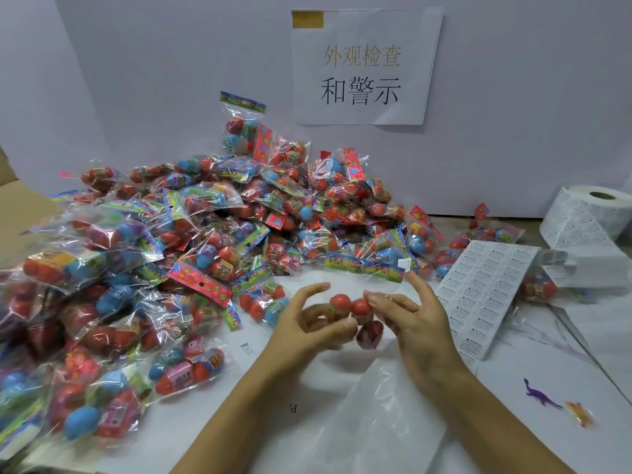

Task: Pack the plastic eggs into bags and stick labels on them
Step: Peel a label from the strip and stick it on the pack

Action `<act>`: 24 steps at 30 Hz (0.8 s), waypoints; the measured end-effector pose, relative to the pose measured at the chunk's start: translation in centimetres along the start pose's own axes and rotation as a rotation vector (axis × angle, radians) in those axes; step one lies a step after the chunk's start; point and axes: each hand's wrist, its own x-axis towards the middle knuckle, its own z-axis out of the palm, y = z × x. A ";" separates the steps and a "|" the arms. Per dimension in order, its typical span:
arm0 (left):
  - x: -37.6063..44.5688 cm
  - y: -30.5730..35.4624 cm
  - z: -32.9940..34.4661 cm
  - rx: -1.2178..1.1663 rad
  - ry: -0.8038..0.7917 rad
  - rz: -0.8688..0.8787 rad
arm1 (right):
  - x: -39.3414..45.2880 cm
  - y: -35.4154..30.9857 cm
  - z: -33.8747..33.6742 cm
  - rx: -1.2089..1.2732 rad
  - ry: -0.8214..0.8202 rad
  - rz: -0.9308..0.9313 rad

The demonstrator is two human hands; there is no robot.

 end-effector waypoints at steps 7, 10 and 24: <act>0.1 -0.1 0.2 0.028 -0.030 0.024 | -0.3 -0.7 0.2 0.044 0.014 -0.029; 0.5 0.3 -0.4 -0.128 0.055 -0.007 | -0.1 -1.4 -0.3 0.020 0.055 -0.043; 0.1 1.2 -0.3 -0.196 0.049 -0.030 | -1.3 -0.8 -0.1 -0.465 -0.249 -0.126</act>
